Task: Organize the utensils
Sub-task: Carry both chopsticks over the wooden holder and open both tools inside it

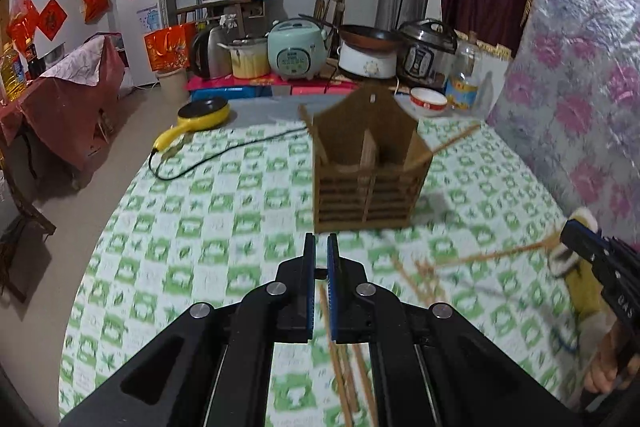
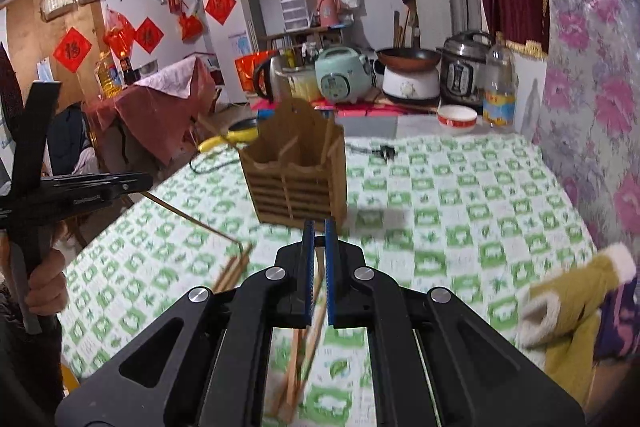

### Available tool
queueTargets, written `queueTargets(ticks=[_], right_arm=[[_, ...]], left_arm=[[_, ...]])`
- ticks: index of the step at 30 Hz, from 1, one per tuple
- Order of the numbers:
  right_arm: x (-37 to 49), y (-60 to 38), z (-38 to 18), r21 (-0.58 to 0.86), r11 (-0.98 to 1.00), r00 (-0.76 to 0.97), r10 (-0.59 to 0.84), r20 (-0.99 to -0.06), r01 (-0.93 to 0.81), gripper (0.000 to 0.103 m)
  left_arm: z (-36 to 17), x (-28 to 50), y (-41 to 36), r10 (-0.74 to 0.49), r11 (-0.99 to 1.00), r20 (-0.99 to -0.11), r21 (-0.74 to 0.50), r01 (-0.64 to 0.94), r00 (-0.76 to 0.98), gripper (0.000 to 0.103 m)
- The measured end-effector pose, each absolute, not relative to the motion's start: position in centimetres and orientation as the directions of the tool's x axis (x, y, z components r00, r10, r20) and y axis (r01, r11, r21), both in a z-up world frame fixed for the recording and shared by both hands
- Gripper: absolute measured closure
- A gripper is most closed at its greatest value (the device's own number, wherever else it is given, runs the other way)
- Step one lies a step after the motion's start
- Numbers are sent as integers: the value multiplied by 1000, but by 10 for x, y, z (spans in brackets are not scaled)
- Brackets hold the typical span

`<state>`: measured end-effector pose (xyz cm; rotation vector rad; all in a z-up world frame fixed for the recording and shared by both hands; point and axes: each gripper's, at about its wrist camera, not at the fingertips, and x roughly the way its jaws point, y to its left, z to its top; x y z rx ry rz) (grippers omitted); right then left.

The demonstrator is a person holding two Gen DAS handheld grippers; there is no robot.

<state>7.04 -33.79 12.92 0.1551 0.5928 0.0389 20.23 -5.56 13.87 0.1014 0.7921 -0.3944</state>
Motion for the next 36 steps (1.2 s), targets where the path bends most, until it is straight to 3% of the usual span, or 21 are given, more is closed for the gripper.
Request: queueTargets(ticks=[10, 15, 18, 23, 26, 32, 34, 35, 36], right_arm=[[129, -336, 188, 200, 980, 901, 90, -424, -4, 97], [150, -336, 211, 240, 971, 949, 60, -309, 17, 97], [155, -338, 214, 254, 966, 975, 8, -222, 50, 97], [175, -335, 205, 213, 973, 984, -59, -169, 95, 97], [194, -336, 194, 205, 974, 979, -54, -195, 94, 97], [229, -335, 169, 179, 979, 948, -33, -318, 94, 93], [228, -338, 167, 182, 977, 945, -51, -322, 115, 81], [227, -339, 167, 187, 976, 945, -49, -322, 114, 79], [226, -340, 168, 188, 975, 946, -50, -321, 116, 78]], left_arm=[[202, 244, -75, -385, 917, -586, -156, 366, 714, 97], [231, 253, -76, -404, 914, -466, -229, 335, 787, 97], [244, 249, -75, -349, 932, -347, -227, 283, 871, 97], [249, 257, -89, -299, 944, -225, -209, 254, 927, 97], [237, 272, -96, -319, 938, -232, -214, 271, 919, 97], [207, 308, -106, -380, 921, -343, -221, 320, 859, 95], [199, 318, -108, -396, 916, -398, -230, 328, 827, 75], [195, 322, -109, -400, 915, -415, -238, 327, 817, 55], [191, 324, -110, -388, 920, -423, -231, 317, 819, 53]])
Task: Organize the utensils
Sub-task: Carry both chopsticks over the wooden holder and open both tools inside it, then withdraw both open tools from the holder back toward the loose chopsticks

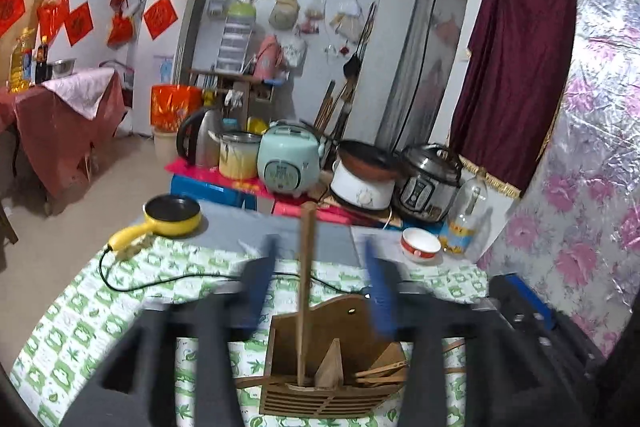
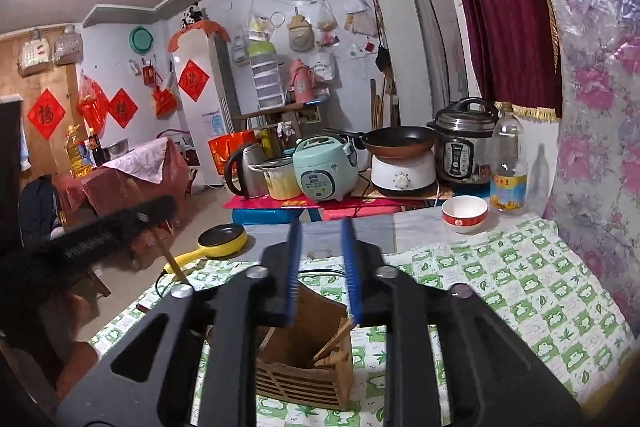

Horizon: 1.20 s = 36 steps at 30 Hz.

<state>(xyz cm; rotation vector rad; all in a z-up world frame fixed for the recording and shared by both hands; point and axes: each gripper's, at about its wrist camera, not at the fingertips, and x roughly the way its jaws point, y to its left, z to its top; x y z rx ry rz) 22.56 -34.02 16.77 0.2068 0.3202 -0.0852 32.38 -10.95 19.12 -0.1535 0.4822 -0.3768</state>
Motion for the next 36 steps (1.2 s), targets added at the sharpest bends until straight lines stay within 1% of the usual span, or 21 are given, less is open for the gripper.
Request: queueTargets(ticks=[2, 4, 5, 6, 7, 10, 11, 13, 15, 16, 18, 21, 26, 29, 31, 33, 35, 36], right_arm=[[221, -340, 170, 179, 977, 948, -58, -313, 118, 77], [217, -340, 172, 171, 978, 950, -60, -306, 117, 75], [216, -340, 172, 168, 979, 950, -60, -305, 116, 74], [215, -341, 173, 167, 979, 951, -60, -304, 116, 72], [214, -342, 174, 169, 979, 952, -58, -300, 113, 69], [212, -345, 176, 181, 977, 955, -52, -293, 109, 64], [212, -346, 176, 190, 976, 955, -47, -294, 106, 63], [213, -348, 175, 207, 973, 953, -34, -301, 100, 60], [214, -349, 174, 216, 972, 951, -25, -308, 96, 59], [215, -348, 173, 219, 971, 950, -20, -311, 93, 59], [215, -347, 173, 220, 971, 949, -18, -314, 91, 58], [211, -344, 175, 225, 971, 950, -7, -313, 81, 55], [186, -333, 176, 191, 979, 948, -9, -317, 73, 48], [168, -326, 175, 166, 984, 942, -9, -335, 69, 42], [156, -320, 170, 155, 987, 932, 9, -363, 51, 36], [144, -313, 160, 128, 991, 916, 21, -400, 33, 34], [124, -311, 143, 84, 996, 908, 15, -420, 23, 31], [113, -312, 133, 70, 997, 909, 1, -417, 31, 23]], left_arm=[[183, 327, -110, -357, 933, -437, -205, 295, 825, 53], [176, 332, -111, -356, 934, -451, -201, 295, 819, 54], [172, 335, -111, -353, 935, -455, -198, 294, 818, 58], [169, 337, -110, -344, 939, -458, -192, 286, 820, 65], [166, 340, -110, -334, 942, -467, -186, 278, 819, 67], [165, 344, -103, -370, 928, -476, -226, 295, 798, 68], [167, 344, -101, -372, 927, -472, -229, 296, 800, 66], [171, 339, -99, -365, 930, -457, -223, 293, 811, 58], [176, 333, -97, -364, 930, -442, -227, 290, 820, 46], [179, 331, -95, -367, 928, -434, -232, 291, 823, 43], [184, 328, -94, -371, 926, -425, -239, 293, 826, 34], [189, 319, -89, -364, 928, -420, -243, 283, 831, 25], [183, 297, -83, -322, 945, -453, -201, 256, 831, 22], [171, 283, -81, -307, 951, -499, -177, 252, 811, 21], [157, 270, -81, -280, 960, -533, -139, 244, 798, 21], [141, 257, -81, -247, 966, -568, -82, 245, 785, 21], [117, 234, -69, -228, 968, -578, -47, 246, 783, 21], [102, 224, -62, -215, 969, -590, -30, 245, 778, 20]])
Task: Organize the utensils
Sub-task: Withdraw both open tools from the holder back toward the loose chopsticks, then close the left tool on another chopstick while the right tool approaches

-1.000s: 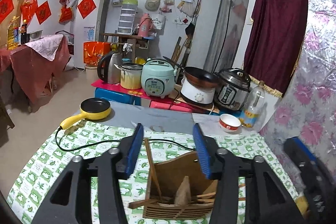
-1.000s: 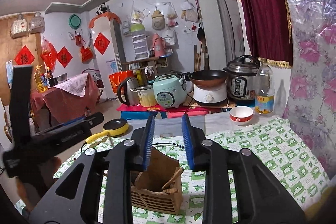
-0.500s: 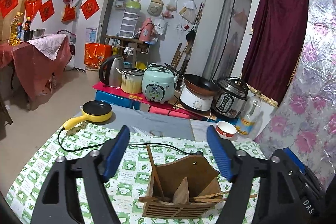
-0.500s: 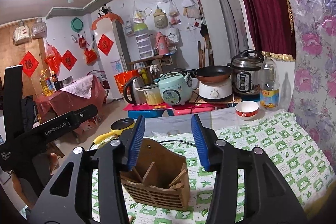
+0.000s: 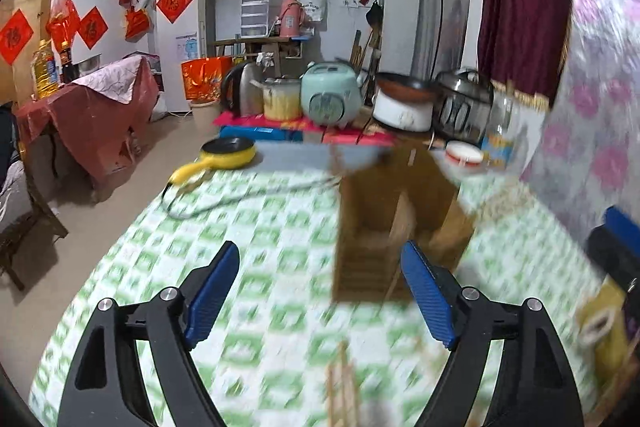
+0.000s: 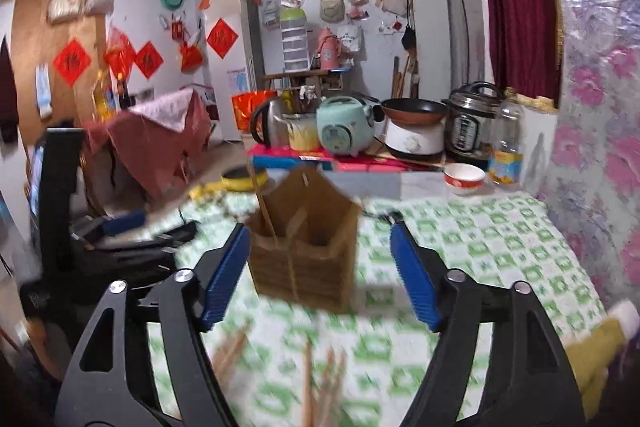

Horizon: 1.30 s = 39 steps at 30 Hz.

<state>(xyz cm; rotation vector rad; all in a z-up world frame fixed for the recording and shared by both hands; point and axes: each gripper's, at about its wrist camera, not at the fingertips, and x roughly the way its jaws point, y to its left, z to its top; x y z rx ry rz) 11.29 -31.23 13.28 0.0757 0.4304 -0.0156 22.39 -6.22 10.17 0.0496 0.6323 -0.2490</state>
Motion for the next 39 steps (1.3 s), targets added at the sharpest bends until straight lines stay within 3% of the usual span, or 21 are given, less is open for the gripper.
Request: queueTargets(ticks=[1, 6, 10, 15, 21, 28, 32, 35, 36, 37, 39], right_arm=[[99, -315, 113, 43, 998, 902, -27, -431, 51, 19], [66, -329, 40, -40, 992, 790, -119, -602, 119, 19], [41, -330, 34, 34, 997, 789, -30, -614, 65, 19], [40, -320, 26, -25, 998, 766, -59, -640, 56, 19], [43, -328, 23, 0, 997, 751, -61, -658, 80, 19], [44, -332, 23, 35, 996, 749, -36, -662, 78, 19], [43, -332, 23, 26, 997, 752, -42, -658, 78, 19], [43, -333, 24, 36, 996, 755, -41, -655, 85, 19], [43, -334, 25, 39, 995, 755, -41, -654, 89, 19], [43, -334, 25, 43, 995, 756, -41, -654, 91, 19], [43, -335, 25, 48, 994, 755, -40, -655, 95, 19]], left_arm=[[84, 217, -57, -195, 969, -623, -3, 247, 758, 20], [26, 191, -31, -157, 968, -763, 9, 252, 627, 20], [17, 157, -16, -212, 952, -771, -25, 304, 600, 20], [7, 136, -25, -311, 896, -803, -70, 438, 509, 20], [-13, 129, -36, -283, 856, -861, -27, 516, 424, 20], [-16, 99, -35, -235, 810, -847, 101, 578, 477, 21], [-20, 94, -36, -194, 804, -848, 150, 575, 492, 37], [-19, 94, -35, -205, 805, -848, 138, 577, 488, 65], [-19, 95, -36, -199, 809, -845, 145, 569, 497, 89], [-20, 97, -37, -182, 814, -844, 157, 559, 504, 95], [-23, 112, -42, -151, 834, -846, 168, 525, 511, 97]])
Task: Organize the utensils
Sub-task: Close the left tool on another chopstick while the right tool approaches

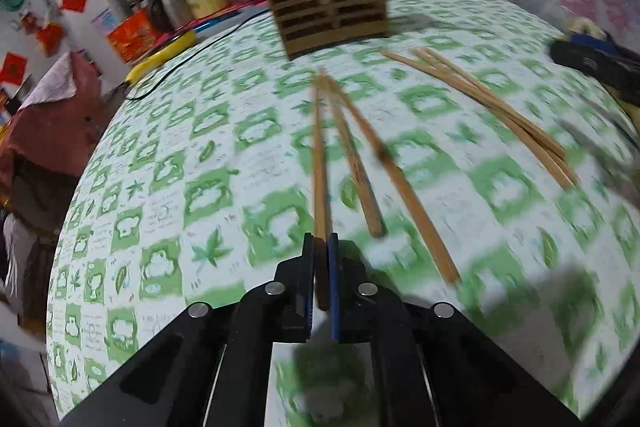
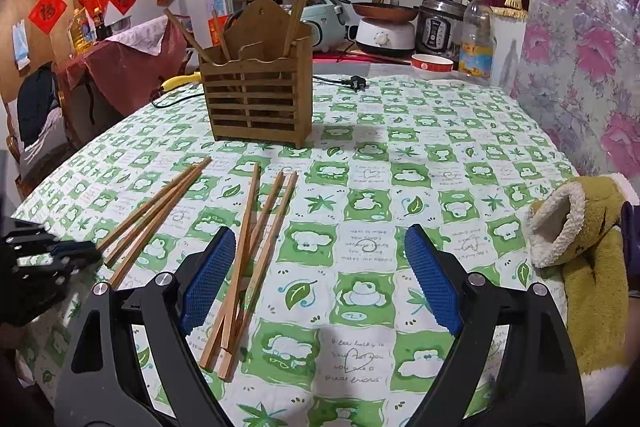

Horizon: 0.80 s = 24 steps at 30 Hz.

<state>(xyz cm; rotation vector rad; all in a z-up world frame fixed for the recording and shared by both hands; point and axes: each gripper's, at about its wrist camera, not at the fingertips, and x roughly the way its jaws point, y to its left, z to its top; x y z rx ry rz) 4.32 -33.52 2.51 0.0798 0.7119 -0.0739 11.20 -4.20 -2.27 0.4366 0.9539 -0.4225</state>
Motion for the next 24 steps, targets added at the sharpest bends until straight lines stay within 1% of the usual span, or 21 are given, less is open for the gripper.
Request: queueTargets(ticks=[3, 6, 11, 13, 14, 15, 16, 17, 19, 22, 24], right_arm=[[44, -335, 24, 42, 994, 750, -49, -660, 103, 19], [44, -336, 22, 49, 994, 745, -44, -666, 102, 19], [45, -339, 20, 91, 992, 735, 2, -678, 82, 19], [44, -339, 17, 124, 991, 718, 47, -695, 55, 20], [43, -338, 14, 134, 990, 707, 67, -704, 41, 20], [41, -336, 12, 137, 990, 692, 84, -717, 22, 25], [38, -334, 10, 134, 991, 682, 92, -726, 9, 29], [35, -329, 7, 127, 992, 666, 105, -738, -16, 31], [29, -318, 3, 107, 992, 639, 124, -759, -65, 36], [16, -298, -3, 76, 983, 599, 161, -785, -165, 39], [7, -287, -6, 27, 978, 588, 146, -796, -207, 40]], left_arm=[[-25, 141, -46, -125, 866, -860, 149, 478, 495, 97], [-24, 150, -44, -139, 881, -868, 111, 459, 476, 97], [-25, 143, -42, -136, 879, -860, 125, 461, 492, 96], [-25, 142, -44, -124, 878, -856, 141, 457, 501, 94], [-25, 142, -44, -112, 879, -853, 154, 451, 510, 88], [-25, 140, -45, -95, 881, -847, 172, 440, 522, 80], [-25, 140, -44, -75, 885, -841, 191, 424, 535, 76], [-24, 141, -42, -70, 889, -841, 190, 416, 536, 71], [-24, 146, -38, -84, 899, -849, 162, 408, 522, 68], [-23, 150, -33, -90, 910, -855, 138, 391, 511, 62], [-23, 151, -32, -91, 913, -856, 132, 386, 508, 59]])
